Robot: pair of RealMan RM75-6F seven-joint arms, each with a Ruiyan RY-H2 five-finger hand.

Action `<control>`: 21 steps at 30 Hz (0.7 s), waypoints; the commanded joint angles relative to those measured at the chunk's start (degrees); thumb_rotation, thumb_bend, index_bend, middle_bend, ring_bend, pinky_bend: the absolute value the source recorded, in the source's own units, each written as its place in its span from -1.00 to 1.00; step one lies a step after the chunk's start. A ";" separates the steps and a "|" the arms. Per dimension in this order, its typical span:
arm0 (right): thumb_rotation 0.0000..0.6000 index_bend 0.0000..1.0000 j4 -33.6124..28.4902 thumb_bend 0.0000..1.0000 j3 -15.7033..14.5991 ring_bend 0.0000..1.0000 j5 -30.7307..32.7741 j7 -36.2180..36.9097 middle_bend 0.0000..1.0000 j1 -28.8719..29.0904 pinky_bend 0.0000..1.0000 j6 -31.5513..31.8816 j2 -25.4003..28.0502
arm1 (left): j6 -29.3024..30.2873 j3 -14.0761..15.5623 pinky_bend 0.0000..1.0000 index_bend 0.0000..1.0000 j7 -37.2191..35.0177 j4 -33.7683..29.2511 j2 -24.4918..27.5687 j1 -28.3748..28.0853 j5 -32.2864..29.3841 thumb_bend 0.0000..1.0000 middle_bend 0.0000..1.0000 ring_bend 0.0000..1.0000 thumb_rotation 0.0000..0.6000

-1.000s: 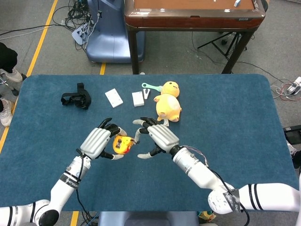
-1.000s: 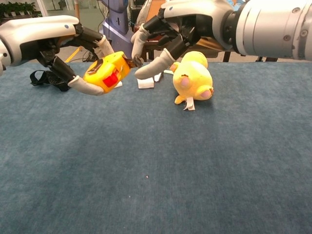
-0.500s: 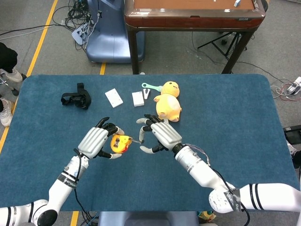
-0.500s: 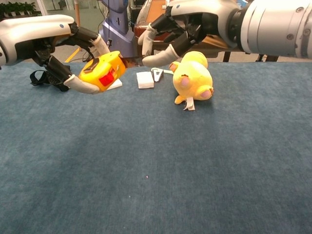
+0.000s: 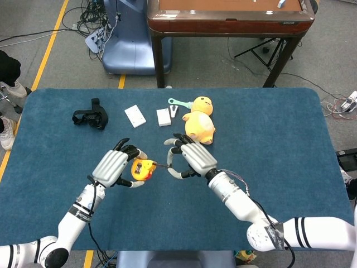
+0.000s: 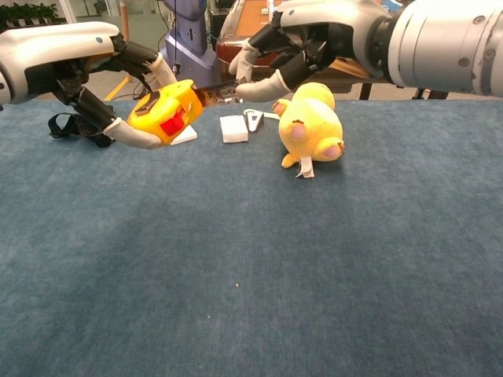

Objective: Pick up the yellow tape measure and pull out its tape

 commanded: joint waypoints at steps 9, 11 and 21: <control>1.00 0.21 0.90 0.04 0.56 -1.00 -0.25 1.48 -0.54 -0.69 -1.00 0.43 -0.51 | -0.41 0.13 -0.95 0.01 -0.38 0.76 -0.05 0.02 -0.02 -0.71 -0.10 -0.56 1.00; 1.00 0.23 0.92 0.07 0.65 -1.00 -0.67 1.88 -0.52 -0.94 -1.00 0.38 -0.33 | -0.48 0.18 -0.95 0.01 -0.45 1.06 -0.07 0.04 0.06 -0.71 -0.10 -0.56 1.00; 1.00 0.31 -1.53 0.08 -0.16 -1.00 -3.92 3.23 -0.46 -3.78 -1.00 0.88 3.71 | -1.19 1.20 -0.95 0.01 -1.80 3.15 0.18 0.68 0.76 -0.71 -0.10 -0.56 1.00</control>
